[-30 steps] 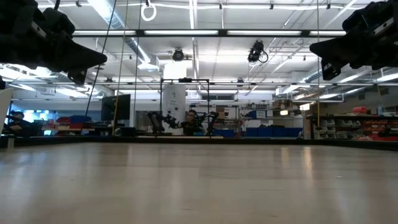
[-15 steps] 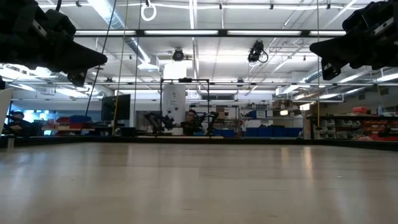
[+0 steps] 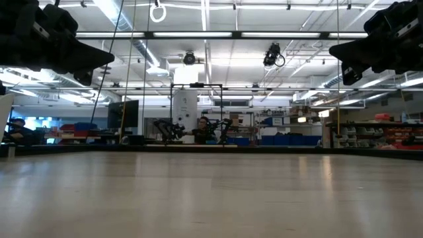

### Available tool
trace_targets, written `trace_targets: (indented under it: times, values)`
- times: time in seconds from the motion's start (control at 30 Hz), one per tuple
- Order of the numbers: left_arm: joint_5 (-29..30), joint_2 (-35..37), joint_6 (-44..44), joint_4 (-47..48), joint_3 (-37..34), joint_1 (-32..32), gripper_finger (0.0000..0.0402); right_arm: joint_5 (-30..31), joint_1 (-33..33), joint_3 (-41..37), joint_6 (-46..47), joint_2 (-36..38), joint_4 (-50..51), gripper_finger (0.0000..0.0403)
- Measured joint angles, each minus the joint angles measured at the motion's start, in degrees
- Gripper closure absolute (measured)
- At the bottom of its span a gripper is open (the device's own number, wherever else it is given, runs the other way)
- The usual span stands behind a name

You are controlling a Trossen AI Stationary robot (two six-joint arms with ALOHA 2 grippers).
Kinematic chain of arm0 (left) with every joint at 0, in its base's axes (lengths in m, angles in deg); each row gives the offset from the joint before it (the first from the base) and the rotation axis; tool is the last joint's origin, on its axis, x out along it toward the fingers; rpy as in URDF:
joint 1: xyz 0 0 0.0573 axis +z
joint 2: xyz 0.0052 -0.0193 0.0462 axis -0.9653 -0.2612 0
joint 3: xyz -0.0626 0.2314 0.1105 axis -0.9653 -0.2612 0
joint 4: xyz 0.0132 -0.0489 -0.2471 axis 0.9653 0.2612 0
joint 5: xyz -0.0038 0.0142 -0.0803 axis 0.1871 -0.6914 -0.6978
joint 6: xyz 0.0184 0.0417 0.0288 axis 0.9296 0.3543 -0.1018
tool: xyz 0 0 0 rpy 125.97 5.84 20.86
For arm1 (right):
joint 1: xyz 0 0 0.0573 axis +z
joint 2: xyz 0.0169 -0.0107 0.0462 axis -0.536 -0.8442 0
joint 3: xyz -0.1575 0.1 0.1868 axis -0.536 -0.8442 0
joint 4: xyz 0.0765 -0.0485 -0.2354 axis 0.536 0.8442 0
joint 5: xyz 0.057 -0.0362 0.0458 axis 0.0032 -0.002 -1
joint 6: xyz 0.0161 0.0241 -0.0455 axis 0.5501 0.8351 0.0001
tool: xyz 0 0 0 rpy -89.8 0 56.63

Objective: Pick and place USB-C Cables
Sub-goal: Move the bin to the middle of of table

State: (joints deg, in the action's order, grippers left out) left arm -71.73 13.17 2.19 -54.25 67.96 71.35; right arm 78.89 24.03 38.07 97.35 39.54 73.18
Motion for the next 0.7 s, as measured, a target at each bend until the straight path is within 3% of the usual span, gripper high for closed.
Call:
trace_targets:
  times: [0.37, 0.7]
  values:
    - [0.23, 0.0, 9.57, -0.41, 0.0, 0.02, 0.0396, 0.0, 0.0, 0.0, -0.31, 0.0, 0.02, 0.0399]
    - [0.21, -0.02, 2.52, -0.26, 0.0, 0.02, 0.0374, 1.44, 0.0, 0.0, -1.33, 0.0, -0.9, 0.0386]
